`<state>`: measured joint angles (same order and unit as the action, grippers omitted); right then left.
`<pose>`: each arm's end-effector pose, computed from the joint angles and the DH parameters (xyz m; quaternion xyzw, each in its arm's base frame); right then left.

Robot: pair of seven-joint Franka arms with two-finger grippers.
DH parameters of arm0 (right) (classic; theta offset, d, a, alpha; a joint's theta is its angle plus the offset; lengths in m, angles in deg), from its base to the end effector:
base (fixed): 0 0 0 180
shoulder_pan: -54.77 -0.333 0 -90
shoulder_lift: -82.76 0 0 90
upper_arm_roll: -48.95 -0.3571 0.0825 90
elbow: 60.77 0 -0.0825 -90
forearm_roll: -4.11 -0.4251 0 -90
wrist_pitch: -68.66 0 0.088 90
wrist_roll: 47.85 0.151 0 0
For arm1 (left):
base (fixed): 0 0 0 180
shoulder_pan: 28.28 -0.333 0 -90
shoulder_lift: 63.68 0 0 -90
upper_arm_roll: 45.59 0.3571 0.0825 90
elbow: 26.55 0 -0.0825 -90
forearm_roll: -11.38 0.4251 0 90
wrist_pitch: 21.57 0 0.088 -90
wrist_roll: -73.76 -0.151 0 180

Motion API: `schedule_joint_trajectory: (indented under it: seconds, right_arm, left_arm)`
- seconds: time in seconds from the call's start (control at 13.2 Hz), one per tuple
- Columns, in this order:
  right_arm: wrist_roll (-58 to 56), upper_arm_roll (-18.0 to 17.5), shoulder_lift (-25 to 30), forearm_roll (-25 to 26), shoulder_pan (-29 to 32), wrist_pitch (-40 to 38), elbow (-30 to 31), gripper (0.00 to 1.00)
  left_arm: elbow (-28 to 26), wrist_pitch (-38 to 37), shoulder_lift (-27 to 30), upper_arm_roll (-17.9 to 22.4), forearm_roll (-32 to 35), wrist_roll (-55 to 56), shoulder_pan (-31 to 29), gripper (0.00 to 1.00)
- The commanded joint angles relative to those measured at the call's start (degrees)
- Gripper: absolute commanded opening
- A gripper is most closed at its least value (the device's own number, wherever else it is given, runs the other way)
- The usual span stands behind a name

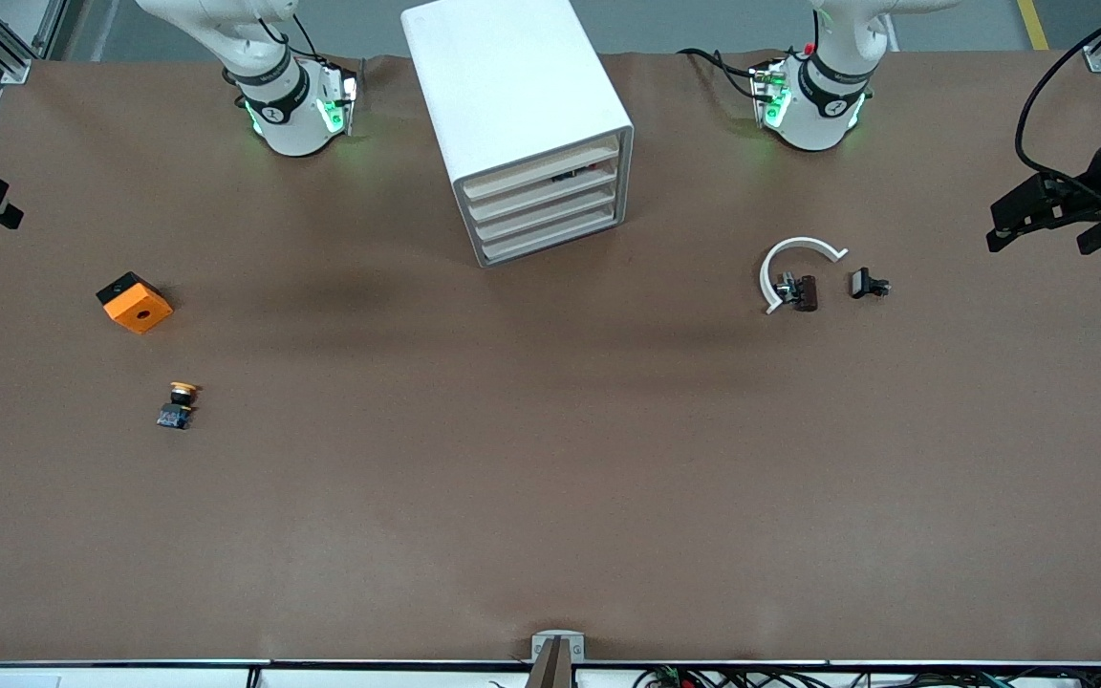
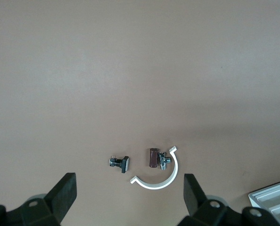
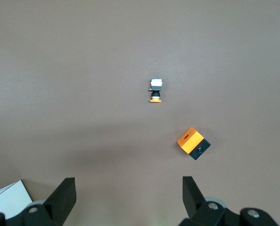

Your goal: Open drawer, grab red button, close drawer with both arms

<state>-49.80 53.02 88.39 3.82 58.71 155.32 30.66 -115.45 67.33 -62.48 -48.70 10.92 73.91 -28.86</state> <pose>0.5497 -0.0787 0.6601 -0.9986 0.0525 -0.0079 0.0053 0.5870 -0.0275 0.6421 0.9997 -0.0209 0.0104 0.0037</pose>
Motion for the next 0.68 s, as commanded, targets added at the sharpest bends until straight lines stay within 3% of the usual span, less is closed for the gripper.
schedule_joint_trajectory:
  seconds: [0.0, 0.38, 0.6]
  right_arm:
    - [-0.51, -0.29, 1.41, 0.03, 0.90, 0.09, 1.29, 1.00]
    - [-0.51, -0.55, 1.41, 0.03, 0.55, 0.09, 1.21, 1.00]
    - [-0.51, -0.81, 1.32, 0.03, 0.46, 0.17, 1.21, 1.00]
  left_arm:
    - [0.84, -1.01, -0.32, 0.03, 0.02, -0.15, -0.22, 1.00]
    - [0.49, -1.89, -0.76, 0.12, -2.16, 0.72, -1.53, 1.00]
    - [0.57, -1.54, -5.32, -0.14, -4.90, 5.80, -2.60, 1.00]
